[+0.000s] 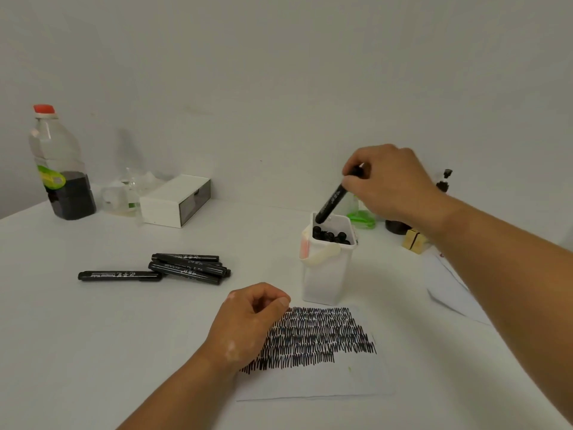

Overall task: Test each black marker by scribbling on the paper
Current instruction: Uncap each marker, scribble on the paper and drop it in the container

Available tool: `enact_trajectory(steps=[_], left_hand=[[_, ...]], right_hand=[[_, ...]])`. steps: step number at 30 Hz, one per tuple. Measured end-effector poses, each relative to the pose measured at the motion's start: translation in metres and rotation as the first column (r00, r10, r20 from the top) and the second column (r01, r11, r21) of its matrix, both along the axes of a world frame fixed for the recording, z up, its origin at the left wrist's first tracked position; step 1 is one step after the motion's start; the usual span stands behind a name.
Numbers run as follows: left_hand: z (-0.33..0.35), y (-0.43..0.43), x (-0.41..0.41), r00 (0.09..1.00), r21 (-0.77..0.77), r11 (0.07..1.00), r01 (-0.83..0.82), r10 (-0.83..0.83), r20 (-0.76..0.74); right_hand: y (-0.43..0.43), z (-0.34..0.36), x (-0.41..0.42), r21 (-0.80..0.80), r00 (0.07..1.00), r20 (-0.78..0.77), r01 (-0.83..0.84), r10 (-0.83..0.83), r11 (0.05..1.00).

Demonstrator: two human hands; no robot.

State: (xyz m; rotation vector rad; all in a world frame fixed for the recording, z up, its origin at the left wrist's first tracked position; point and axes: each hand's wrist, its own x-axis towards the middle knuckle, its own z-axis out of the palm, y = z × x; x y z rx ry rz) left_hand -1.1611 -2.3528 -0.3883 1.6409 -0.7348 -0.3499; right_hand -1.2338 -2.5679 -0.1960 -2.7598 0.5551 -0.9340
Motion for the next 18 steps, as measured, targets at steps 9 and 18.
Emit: enact_trajectory(steps=[9, 18], left_hand=[[0.002, -0.001, 0.0, 1.0, 0.0, 1.0, -0.001, 0.001, -0.003], [0.003, -0.002, -0.002, 1.0, -0.01, 1.0, 0.02, -0.02, -0.014]], right_hand=[[-0.001, -0.03, 0.048, -0.052, 0.948, -0.314, 0.043, -0.057, 0.998], [0.007, -0.045, 0.06, -0.032, 0.829, -0.551, 0.094, -0.096, 0.995]])
